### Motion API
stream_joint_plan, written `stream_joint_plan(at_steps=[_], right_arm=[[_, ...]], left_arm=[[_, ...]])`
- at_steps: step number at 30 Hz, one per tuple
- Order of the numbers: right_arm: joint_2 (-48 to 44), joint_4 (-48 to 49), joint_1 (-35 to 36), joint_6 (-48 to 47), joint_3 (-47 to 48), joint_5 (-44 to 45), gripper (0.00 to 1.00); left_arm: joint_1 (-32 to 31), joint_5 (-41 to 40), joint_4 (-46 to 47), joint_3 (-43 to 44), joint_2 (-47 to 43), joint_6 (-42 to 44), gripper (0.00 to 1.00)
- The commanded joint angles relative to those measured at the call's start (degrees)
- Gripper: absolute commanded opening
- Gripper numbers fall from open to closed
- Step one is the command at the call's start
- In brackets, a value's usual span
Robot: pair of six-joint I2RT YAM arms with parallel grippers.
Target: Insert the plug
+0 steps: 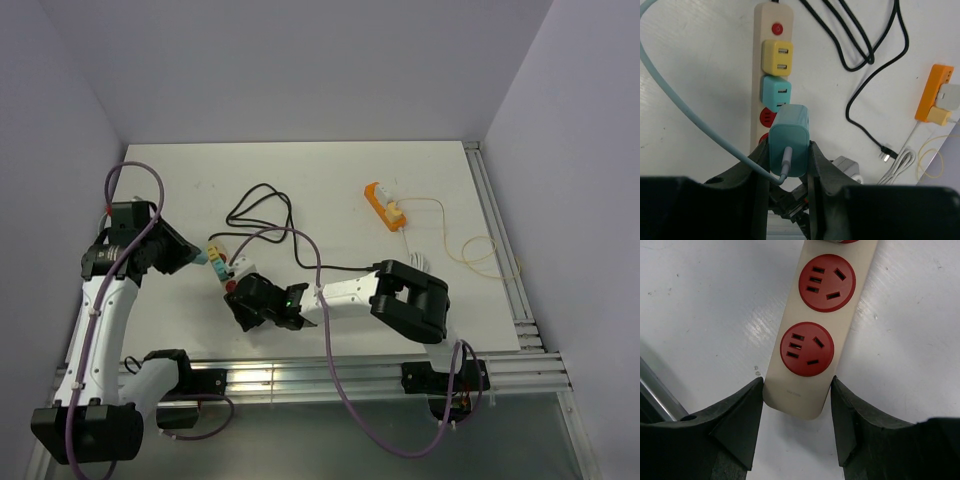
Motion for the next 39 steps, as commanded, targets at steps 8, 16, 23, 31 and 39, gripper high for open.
stream_joint_plan(at_steps=[8, 16, 23, 31, 39], right_arm=[[-1.0, 3.0, -2.8, 1.3, -7.9, 3.4, 0.0], [-1.5, 5.9, -2.9, 1.6, -9.5, 1.2, 0.0], [-1.7, 10.1, -2.9, 0.0, -12.8, 1.7, 0.0], [-2.1, 12.5, -2.6, -3.2, -16.0, 5.1, 0.0], [-2.1, 13.0, -2.5, -3.9, -17.1, 6.1, 0.0]], left_arm=[[-12.9, -7.1, -6.8, -1.9, -0.1, -8.9, 0.0], [-18.0, -12.5, -7.2, -1.1, 5.5, -11.7, 0.0], [-24.6, -16.8, -5.4, -2.0, 9.6, -13.5, 0.0], [-24.9, -20.8, -3.8, -3.3, 12.0, -13.3, 0.0], [-24.9, -19.0, 0.8, -4.6, 13.9, -10.8, 0.0]])
